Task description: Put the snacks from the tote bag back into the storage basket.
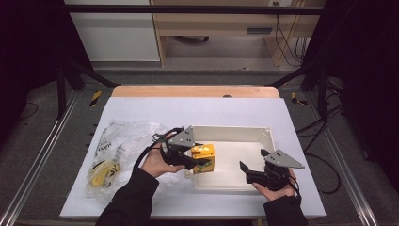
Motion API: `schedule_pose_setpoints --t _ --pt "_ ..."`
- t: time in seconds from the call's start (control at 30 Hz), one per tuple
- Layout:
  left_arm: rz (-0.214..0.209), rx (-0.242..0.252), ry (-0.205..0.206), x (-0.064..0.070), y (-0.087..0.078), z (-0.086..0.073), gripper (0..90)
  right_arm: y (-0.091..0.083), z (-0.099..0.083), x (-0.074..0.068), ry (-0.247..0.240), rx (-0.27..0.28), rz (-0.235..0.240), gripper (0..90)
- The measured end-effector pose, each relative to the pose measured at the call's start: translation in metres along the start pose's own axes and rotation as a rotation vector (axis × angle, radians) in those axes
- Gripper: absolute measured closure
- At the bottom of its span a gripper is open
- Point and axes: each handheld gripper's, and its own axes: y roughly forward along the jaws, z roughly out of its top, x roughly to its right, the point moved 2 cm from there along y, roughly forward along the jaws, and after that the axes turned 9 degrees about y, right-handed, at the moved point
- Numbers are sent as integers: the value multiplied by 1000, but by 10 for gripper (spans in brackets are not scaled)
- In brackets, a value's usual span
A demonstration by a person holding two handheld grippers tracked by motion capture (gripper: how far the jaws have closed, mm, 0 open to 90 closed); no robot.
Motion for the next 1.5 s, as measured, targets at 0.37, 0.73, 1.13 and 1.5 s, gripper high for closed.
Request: schedule_pose_setpoints --t 0.37,0.73,1.13,1.5 --pt "-30 -5 -7 -1 11 -6 504 0 0 0 -2 0 1 122" --pt "-63 5 12 7 20 -7 505 1 -1 0 -4 -3 -1 122" --pt "-76 -18 23 8 31 -9 504 0 -1 1 -4 -1 -4 122" --pt "-97 -30 34 14 42 -13 504 0 -1 2 1 -4 -9 123"
